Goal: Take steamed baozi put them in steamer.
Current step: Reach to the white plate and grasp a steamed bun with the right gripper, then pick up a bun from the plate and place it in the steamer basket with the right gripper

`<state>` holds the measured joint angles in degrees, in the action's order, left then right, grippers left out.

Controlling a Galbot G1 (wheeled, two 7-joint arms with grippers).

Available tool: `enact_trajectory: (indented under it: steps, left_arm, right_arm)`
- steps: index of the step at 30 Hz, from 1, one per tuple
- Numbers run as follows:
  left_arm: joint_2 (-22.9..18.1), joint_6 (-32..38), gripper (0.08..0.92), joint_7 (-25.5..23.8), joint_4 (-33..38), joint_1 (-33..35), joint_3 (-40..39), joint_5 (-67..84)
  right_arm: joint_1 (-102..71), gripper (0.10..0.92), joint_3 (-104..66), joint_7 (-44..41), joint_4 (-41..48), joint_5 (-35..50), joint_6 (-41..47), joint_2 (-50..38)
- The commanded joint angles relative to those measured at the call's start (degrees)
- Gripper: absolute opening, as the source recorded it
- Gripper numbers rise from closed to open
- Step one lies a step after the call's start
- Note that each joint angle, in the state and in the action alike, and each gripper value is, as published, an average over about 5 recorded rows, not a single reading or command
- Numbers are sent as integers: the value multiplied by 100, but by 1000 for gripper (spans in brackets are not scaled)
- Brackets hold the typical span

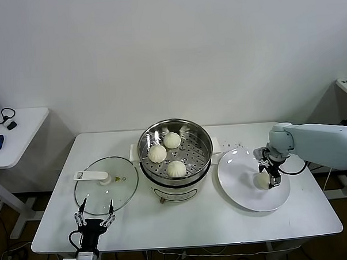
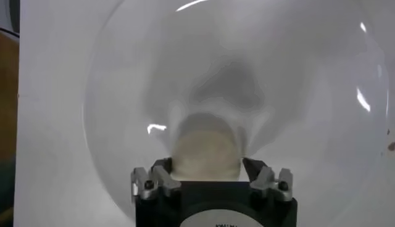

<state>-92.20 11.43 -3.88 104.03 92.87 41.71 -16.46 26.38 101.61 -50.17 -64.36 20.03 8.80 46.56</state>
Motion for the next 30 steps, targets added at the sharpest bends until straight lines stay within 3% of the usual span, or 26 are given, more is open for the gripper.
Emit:
enact_trajectory:
  steps: [1,7,30]
  left_arm:
    - [-280,0,823,1,-1,-2,-7,3]
    - [-280,-2,823,3,1,-3,-29,-4]
    - [-280,24,823,12,-58,8,-116,-50]
  right_arm:
    - [-57,694,-37,24,9,-32,22,-18]
    - [180,646,82,8,-98,30,17,-39]
    - [3143,645,1519,-537,-1322,1223,-176,317]
